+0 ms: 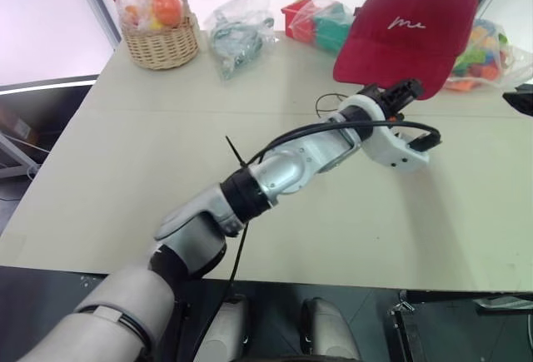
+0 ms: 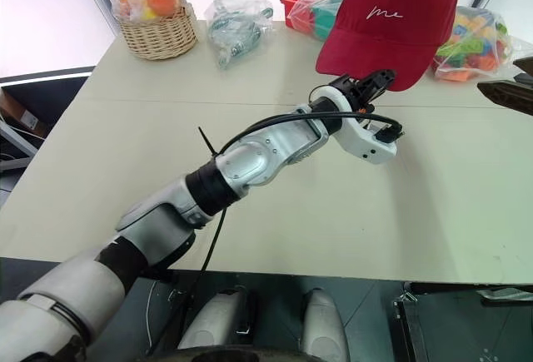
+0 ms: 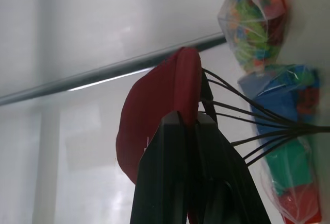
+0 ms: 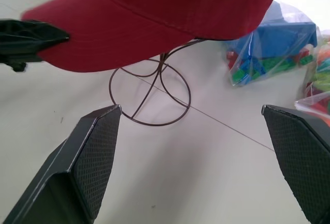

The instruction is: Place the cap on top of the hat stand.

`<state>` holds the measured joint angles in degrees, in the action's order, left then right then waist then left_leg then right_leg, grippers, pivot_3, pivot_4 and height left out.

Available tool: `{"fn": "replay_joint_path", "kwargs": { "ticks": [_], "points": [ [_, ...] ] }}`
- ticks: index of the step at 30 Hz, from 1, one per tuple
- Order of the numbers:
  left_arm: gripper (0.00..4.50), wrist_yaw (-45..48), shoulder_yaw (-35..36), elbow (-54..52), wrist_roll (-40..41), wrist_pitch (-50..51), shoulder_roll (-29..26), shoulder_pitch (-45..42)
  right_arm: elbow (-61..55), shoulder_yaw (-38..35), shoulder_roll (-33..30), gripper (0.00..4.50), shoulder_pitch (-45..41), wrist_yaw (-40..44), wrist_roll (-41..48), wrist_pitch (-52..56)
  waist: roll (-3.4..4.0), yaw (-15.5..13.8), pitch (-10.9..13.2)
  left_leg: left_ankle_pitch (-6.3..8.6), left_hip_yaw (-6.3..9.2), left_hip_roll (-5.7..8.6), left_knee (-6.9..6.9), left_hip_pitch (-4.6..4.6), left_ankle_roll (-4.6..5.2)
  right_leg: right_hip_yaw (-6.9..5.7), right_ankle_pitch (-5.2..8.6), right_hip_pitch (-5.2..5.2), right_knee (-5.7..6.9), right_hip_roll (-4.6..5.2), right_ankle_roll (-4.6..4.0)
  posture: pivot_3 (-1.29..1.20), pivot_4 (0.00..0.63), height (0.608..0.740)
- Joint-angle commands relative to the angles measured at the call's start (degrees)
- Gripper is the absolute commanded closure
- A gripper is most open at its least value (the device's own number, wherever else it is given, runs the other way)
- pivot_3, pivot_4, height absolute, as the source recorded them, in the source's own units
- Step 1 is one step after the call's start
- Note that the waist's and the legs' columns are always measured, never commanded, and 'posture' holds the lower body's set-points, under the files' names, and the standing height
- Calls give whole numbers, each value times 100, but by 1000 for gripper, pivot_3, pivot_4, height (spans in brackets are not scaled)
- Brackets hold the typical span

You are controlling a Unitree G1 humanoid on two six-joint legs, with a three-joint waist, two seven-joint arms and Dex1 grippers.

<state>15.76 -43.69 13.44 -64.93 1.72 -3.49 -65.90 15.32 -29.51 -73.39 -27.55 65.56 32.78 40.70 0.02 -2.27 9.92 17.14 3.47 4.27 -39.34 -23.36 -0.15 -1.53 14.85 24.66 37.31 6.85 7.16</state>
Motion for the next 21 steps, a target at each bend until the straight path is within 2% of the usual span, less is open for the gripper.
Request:
{"fn": "replay_joint_path", "kwargs": {
  "ticks": [1, 13, 21],
  "points": [
    [4441, 350, 168, -470, 150, -117, -44, 18, 62, -37, -22, 0, -182, -7, 17, -154, 0, -8, 0, 0, 1, 0, -1, 0, 0, 0, 0, -1, 0, 0, 0, 0, 150, 740],
    [4441, 860, 11, -592, -286, -520, -637, 109, 275, 206, 52, 0, -455, 6, 0, -287, 1, 4, -1, 0, -1, 0, -2, 1, 2, 0, 0, -1, 2, -2, 0, 0, 150, 740],
    [4441, 882, 94, -508, -354, -436, -603, 231, 292, 262, 106, 0, -508, -36, 7, -314, 1, -1, 0, 1, 0, 1, -6, 1, 5, -1, 0, -4, 2, -2, 0, 0, 150, 740]
  ]
}}
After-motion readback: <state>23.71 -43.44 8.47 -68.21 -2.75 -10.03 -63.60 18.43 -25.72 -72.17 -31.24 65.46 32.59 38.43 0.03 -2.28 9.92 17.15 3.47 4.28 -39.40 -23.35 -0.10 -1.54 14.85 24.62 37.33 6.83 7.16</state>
